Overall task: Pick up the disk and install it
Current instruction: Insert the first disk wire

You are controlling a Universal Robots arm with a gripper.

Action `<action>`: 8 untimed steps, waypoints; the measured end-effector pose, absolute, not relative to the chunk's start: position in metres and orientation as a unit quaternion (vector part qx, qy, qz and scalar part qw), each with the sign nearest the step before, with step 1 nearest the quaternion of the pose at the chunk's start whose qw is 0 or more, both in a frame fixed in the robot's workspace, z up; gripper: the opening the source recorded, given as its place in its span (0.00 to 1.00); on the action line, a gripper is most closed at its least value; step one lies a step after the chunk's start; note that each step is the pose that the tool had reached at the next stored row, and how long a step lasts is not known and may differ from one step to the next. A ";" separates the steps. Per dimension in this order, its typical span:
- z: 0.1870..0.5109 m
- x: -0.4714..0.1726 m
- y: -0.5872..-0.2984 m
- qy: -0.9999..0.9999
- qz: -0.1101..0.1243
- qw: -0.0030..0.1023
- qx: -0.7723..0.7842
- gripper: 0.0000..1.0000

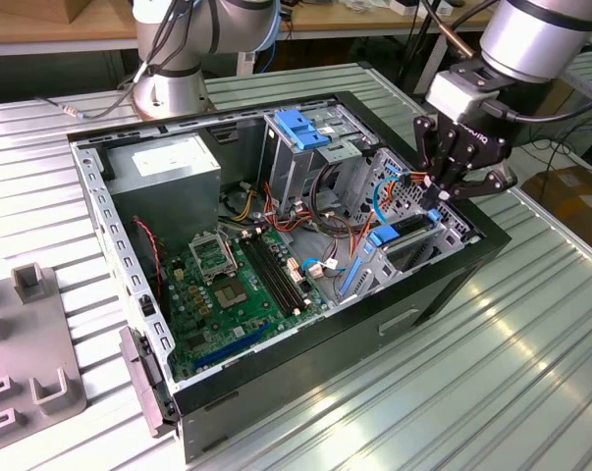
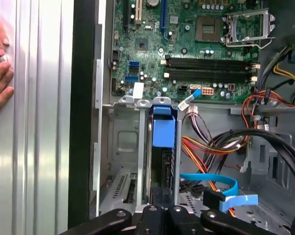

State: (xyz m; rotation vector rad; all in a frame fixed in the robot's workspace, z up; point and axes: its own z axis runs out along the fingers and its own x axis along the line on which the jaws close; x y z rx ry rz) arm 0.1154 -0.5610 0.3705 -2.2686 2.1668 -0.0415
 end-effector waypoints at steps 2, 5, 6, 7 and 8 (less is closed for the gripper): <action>0.370 0.118 -0.561 0.678 -0.013 0.002 -0.735 0.10; 0.370 0.120 -0.561 0.655 -0.013 0.003 -0.756 0.10; 0.371 0.122 -0.561 0.650 -0.013 0.003 -0.760 0.10; 0.371 0.123 -0.561 0.649 -0.012 0.002 -0.761 0.10; 0.371 0.124 -0.561 0.648 -0.012 0.002 -0.761 0.10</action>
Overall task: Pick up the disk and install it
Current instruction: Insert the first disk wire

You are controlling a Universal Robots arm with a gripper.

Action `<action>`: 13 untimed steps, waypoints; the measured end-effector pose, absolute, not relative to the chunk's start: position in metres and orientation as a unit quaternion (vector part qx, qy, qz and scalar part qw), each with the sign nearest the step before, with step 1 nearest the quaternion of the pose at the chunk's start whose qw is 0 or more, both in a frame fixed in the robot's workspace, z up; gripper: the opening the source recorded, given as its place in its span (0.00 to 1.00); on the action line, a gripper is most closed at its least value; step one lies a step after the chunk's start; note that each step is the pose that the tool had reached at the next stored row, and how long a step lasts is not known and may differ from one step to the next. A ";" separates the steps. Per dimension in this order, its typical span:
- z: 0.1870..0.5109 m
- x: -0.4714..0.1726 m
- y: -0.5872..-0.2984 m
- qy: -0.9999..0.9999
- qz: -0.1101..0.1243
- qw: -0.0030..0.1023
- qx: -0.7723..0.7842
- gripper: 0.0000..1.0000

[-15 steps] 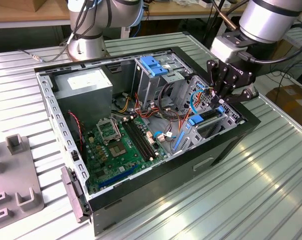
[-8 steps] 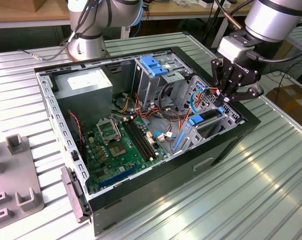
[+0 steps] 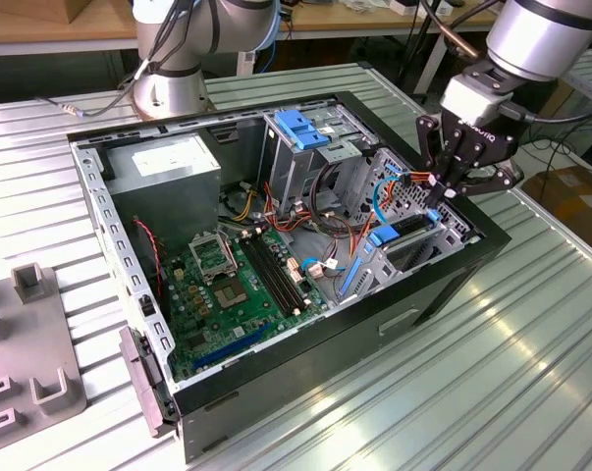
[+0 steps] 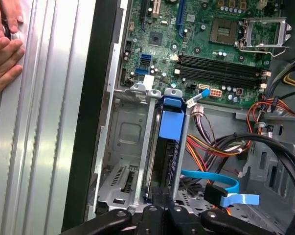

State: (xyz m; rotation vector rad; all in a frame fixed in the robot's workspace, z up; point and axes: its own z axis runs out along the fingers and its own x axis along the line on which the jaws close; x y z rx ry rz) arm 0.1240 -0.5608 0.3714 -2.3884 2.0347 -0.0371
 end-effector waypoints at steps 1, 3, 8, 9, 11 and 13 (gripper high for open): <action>0.372 0.125 -0.561 0.648 -0.011 0.001 -0.761 0.10; 0.375 0.127 -0.560 0.647 -0.010 0.000 -0.762 0.10; 0.382 0.130 -0.559 0.644 -0.005 -0.004 -0.765 0.10; 0.383 0.131 -0.559 0.643 -0.005 -0.004 -0.766 0.10; 0.386 0.132 -0.558 0.642 -0.003 -0.006 -0.767 0.10; 0.386 0.133 -0.558 0.639 -0.002 -0.006 -0.769 0.10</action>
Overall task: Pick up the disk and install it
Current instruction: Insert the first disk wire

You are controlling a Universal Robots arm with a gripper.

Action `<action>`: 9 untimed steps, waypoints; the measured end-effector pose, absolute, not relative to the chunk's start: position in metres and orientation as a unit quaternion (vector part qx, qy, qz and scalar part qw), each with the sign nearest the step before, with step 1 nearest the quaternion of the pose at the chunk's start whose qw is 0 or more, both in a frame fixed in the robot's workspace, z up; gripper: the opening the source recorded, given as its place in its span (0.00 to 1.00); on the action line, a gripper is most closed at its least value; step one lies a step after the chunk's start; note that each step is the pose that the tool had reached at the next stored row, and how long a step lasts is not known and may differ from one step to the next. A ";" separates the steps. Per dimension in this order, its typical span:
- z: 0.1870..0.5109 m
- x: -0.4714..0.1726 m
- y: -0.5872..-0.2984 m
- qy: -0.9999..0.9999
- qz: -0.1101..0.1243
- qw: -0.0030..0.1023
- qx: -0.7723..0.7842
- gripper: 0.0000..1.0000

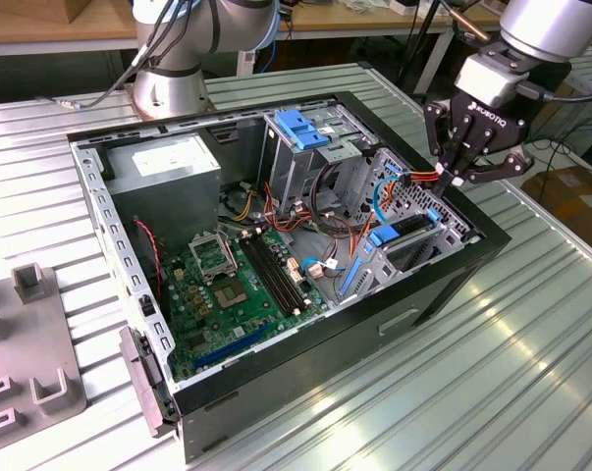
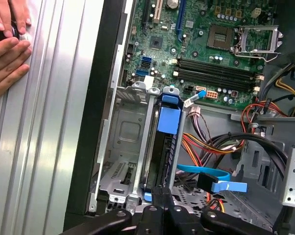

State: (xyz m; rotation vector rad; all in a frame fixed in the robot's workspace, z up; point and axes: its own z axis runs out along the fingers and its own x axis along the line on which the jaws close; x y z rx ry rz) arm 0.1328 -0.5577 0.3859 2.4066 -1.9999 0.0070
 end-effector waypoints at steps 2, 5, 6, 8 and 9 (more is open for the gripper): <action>0.386 0.134 -0.557 -0.632 0.002 0.007 0.775 0.10; 0.386 0.134 -0.557 -0.614 0.002 0.007 0.789 0.10; 0.386 0.134 -0.557 -0.607 0.002 0.007 0.795 0.10; 0.386 0.134 -0.557 -0.592 0.002 0.007 0.806 0.10; 0.386 0.134 -0.557 -0.582 0.002 0.007 0.813 0.10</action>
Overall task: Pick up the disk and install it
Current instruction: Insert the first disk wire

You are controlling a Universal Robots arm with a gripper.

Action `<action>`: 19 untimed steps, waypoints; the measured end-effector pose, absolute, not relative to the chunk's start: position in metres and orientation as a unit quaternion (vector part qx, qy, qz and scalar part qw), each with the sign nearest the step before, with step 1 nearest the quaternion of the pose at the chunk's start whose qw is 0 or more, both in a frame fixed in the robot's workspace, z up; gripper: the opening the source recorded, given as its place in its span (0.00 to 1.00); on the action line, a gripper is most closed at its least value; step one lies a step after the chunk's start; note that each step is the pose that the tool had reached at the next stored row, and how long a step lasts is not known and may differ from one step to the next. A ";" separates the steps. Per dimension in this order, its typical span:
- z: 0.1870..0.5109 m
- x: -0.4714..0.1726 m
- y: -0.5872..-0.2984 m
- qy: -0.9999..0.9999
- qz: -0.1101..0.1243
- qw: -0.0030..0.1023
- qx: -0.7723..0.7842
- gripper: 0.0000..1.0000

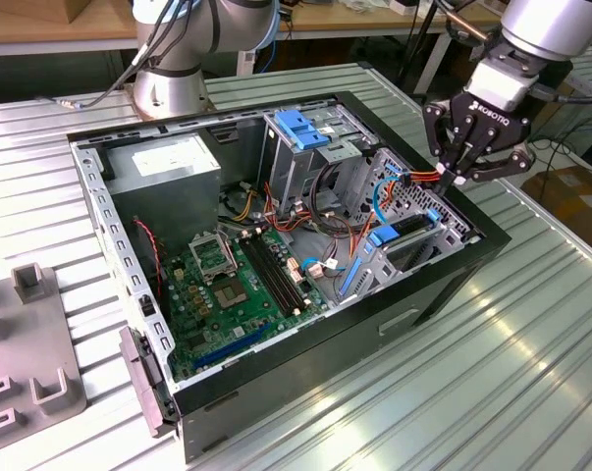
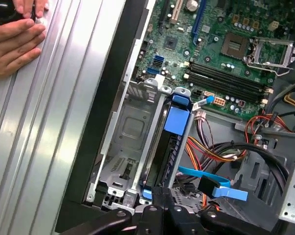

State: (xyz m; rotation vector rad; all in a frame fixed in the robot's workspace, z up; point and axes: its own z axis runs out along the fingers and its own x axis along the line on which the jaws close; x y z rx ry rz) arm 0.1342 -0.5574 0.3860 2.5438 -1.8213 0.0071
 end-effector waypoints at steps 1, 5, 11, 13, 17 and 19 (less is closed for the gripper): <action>0.386 0.134 -0.557 -0.575 0.002 0.006 0.818 0.10; 0.386 0.136 -0.557 -0.547 0.003 0.006 0.837 0.10; 0.386 0.151 -0.556 -0.537 0.003 0.006 0.843 0.10; 0.386 0.155 -0.555 -0.533 0.003 0.006 0.846 0.10; 0.386 0.163 -0.554 -0.525 0.003 0.006 0.851 0.16; 0.386 0.166 -0.554 -0.516 0.003 0.006 0.857 0.30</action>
